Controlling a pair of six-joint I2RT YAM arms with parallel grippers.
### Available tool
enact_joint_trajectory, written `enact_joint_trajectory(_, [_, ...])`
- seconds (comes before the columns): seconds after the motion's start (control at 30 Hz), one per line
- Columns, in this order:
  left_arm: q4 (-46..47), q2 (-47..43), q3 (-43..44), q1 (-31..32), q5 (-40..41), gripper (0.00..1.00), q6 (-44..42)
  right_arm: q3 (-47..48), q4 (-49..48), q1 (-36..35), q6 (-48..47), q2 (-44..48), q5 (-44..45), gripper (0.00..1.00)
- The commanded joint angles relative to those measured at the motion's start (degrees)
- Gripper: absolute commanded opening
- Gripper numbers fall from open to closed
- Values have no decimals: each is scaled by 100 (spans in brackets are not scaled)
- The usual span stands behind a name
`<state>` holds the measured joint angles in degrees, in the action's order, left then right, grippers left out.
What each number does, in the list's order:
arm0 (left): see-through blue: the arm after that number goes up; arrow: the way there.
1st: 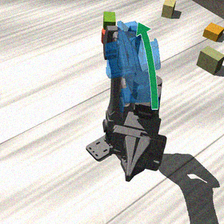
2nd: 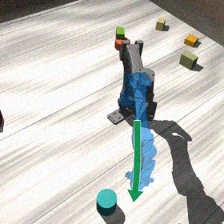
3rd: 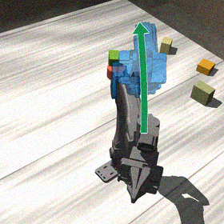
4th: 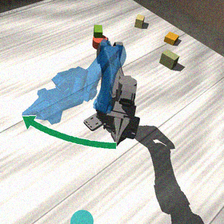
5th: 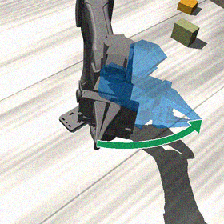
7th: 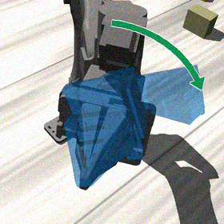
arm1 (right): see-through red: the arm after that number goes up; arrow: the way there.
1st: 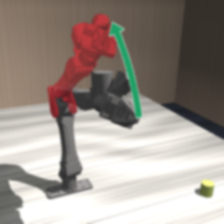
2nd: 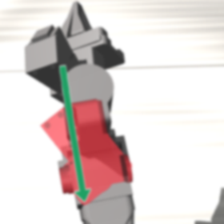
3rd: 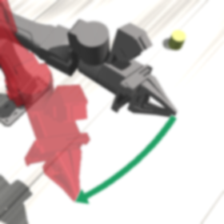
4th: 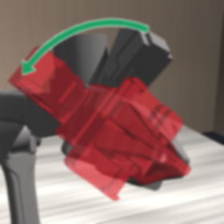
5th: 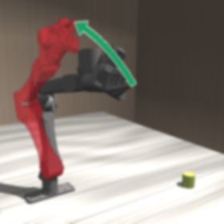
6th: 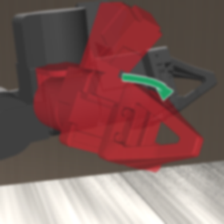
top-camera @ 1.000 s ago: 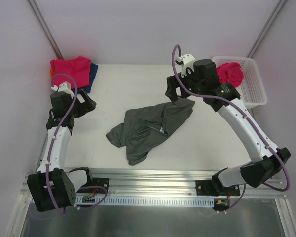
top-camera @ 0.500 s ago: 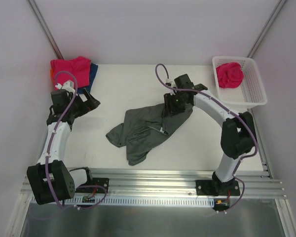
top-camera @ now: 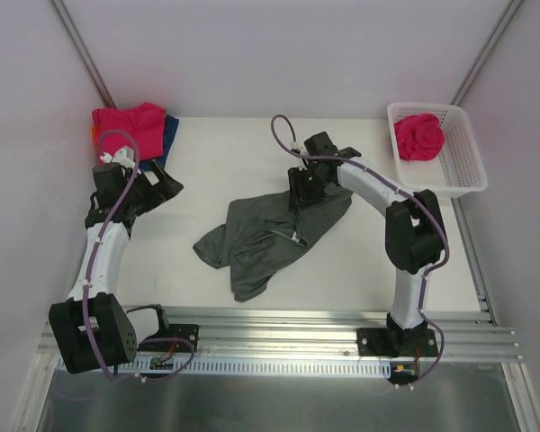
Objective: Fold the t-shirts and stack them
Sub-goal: Flatten out the tshirt
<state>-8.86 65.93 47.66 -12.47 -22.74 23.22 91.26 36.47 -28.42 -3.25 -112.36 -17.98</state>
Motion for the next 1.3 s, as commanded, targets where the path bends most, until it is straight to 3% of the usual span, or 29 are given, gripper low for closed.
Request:
enact_joint_trajectory(0.0, [130, -28, 288, -36, -99, 99, 156, -292, 176, -146, 157, 231, -4, 44])
enact_joint_trajectory(0.2, [174, 183, 490, -27, -169, 99, 262, -1048, 229, -181, 245, 671, 171, 45])
enact_joint_trajectory(0.63, [201, 464, 718, -27, -204, 99, 297, -1076, 115, -67, 184, 513, 268, 45])
enact_joint_trajectory(1.27, [210, 306, 481, -27, -169, 99, 200, 963, 36, 346, -255, -726, 963, 45])
